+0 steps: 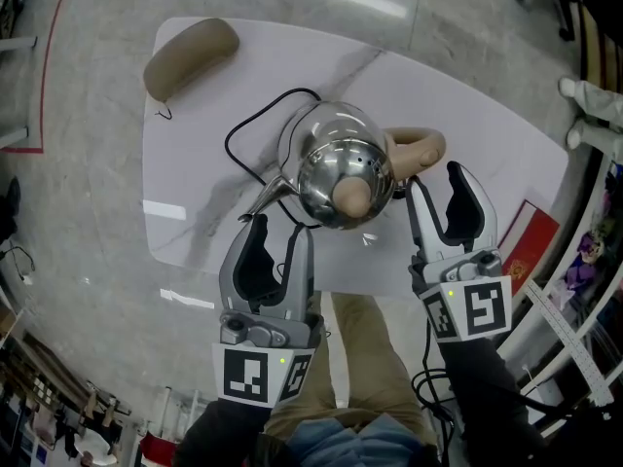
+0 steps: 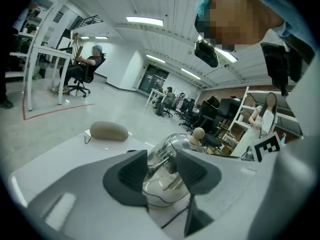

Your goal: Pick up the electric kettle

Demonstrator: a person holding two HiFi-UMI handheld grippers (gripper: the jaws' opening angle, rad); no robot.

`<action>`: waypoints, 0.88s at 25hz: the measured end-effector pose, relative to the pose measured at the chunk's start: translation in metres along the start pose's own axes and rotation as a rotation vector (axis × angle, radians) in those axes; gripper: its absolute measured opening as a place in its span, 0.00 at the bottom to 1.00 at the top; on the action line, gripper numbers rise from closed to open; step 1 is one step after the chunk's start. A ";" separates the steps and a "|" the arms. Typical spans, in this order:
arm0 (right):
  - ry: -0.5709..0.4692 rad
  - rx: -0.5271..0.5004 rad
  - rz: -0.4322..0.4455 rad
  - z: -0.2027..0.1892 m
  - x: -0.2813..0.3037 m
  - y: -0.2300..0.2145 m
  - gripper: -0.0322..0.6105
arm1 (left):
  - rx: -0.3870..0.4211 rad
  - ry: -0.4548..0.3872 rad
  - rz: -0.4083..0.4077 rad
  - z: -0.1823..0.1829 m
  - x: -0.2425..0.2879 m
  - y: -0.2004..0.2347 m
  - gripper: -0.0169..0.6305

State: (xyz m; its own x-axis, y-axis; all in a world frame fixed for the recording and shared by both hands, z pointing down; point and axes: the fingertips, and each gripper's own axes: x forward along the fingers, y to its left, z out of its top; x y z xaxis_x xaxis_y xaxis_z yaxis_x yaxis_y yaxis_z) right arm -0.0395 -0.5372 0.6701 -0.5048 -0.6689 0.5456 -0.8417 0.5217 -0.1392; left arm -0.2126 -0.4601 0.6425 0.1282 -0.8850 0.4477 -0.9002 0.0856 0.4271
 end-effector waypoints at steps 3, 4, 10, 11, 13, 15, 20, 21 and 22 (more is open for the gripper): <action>0.013 -0.012 0.003 -0.005 0.005 0.002 0.45 | -0.015 0.014 0.005 -0.006 0.000 0.003 0.31; 0.020 -0.016 0.003 -0.008 0.006 0.003 0.46 | -0.028 0.024 0.011 -0.010 -0.001 0.005 0.31; 0.050 -0.023 -0.027 -0.024 0.013 -0.010 0.48 | -0.050 0.039 0.059 -0.024 0.004 0.027 0.31; 0.050 -0.024 -0.031 -0.025 0.015 -0.012 0.48 | -0.053 0.027 0.065 -0.021 0.007 0.031 0.31; 0.045 -0.028 -0.039 -0.025 0.020 -0.016 0.48 | -0.049 0.000 0.070 -0.012 0.014 0.037 0.31; 0.039 -0.032 -0.045 -0.023 0.025 -0.019 0.48 | -0.037 -0.019 0.069 -0.006 0.022 0.041 0.31; 0.038 -0.036 -0.054 -0.020 0.039 -0.022 0.48 | -0.041 -0.028 0.063 -0.001 0.035 0.047 0.30; 0.039 -0.036 -0.059 -0.020 0.042 -0.023 0.48 | -0.044 -0.026 0.061 -0.002 0.037 0.047 0.30; 0.039 -0.035 -0.066 -0.019 0.045 -0.024 0.48 | -0.047 -0.025 0.059 -0.002 0.039 0.046 0.29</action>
State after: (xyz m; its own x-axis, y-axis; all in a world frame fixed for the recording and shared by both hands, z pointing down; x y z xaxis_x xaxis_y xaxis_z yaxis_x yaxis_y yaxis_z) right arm -0.0380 -0.5693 0.7139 -0.4403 -0.6813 0.5848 -0.8652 0.4960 -0.0736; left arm -0.2480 -0.4895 0.6813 0.0648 -0.8889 0.4535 -0.8853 0.1585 0.4371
